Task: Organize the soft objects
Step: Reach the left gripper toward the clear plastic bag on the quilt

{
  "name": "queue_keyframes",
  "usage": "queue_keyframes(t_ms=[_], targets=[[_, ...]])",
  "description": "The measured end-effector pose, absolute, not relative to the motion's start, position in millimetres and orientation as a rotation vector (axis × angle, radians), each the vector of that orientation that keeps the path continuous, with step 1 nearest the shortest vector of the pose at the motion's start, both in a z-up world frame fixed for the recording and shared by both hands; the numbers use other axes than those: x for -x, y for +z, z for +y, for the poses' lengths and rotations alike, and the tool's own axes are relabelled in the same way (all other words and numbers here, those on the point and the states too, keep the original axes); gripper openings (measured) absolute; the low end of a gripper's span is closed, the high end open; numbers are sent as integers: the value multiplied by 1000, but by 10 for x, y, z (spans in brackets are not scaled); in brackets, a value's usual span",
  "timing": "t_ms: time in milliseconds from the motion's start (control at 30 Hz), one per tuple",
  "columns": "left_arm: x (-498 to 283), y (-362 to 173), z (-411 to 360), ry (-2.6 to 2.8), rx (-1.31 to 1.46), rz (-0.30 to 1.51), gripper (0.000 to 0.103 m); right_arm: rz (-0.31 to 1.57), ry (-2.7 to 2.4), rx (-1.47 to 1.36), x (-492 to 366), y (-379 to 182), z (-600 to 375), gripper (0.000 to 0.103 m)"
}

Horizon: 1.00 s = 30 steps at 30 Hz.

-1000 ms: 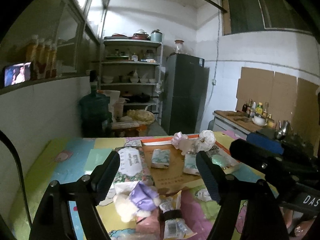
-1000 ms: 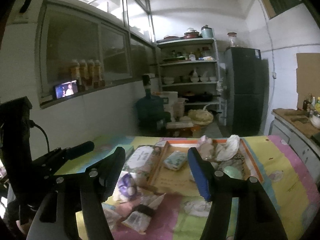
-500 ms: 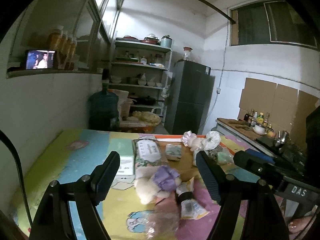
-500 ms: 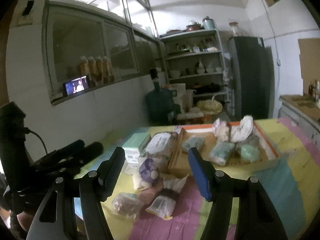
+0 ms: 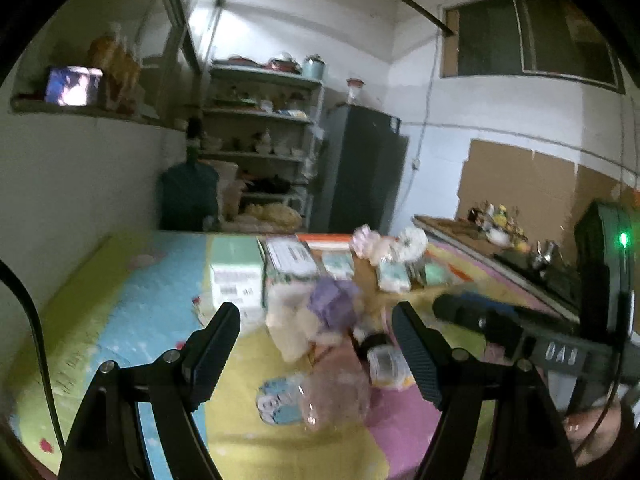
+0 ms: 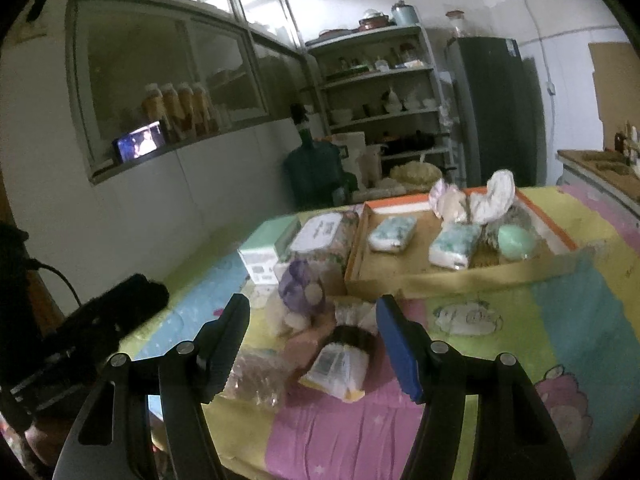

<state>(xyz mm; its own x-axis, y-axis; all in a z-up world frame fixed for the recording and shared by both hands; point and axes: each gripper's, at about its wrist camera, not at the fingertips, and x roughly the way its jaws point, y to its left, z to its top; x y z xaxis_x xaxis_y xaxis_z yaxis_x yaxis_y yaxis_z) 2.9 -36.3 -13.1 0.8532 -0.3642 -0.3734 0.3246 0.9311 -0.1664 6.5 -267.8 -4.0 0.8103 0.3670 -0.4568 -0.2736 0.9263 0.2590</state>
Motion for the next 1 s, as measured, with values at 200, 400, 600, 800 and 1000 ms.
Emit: queue_keyframes(t_ms=[200,400,600,800,1000], targets=[[-152,-496,-453,-417,107,510,78,553,325,-211,-128,-176,-2736,68],[-267,-749,-508,-436,115,573,78,575,317,-217,-186,-273,-2767,68],[-339,-886,-543,-447,129,608,78,598,318,-221,-254,-361,-2746,68],[-414,-988,-620,-465,137,637,75,622,315,-215,-321,-436,-2717,68],[-385,-1010,-572,-483,170,606,61,650,304,-218,-386,-533,-2713,68]])
